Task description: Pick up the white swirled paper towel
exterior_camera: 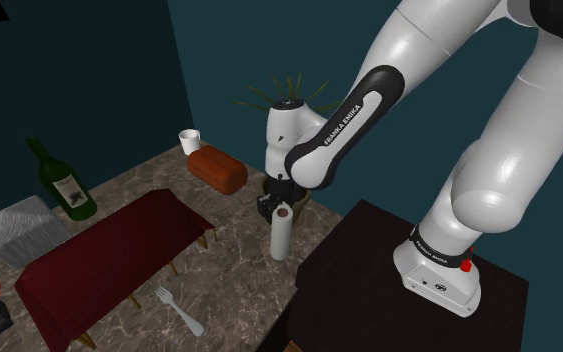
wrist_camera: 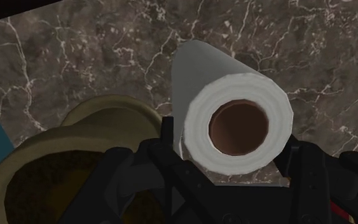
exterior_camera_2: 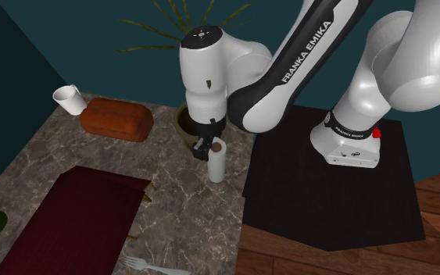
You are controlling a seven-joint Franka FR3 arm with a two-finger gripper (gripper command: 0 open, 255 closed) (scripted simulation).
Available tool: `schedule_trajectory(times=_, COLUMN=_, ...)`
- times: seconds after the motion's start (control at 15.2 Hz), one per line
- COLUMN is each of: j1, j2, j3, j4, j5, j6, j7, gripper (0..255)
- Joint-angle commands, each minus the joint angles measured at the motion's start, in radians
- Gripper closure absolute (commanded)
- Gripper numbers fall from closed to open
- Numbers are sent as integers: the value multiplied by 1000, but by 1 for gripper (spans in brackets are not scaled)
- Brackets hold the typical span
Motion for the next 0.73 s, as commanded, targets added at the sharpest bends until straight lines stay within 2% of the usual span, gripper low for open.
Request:
schedule_trajectory(times=0.0, j1=1, j2=-23, j3=2, j4=2, j5=12, j6=-24, j7=-7, gripper=255)
schedule_trajectory(times=0.66, j1=8, j2=-170, j3=-5, j4=25, j5=61, j6=-190, j7=-37, gripper=255)
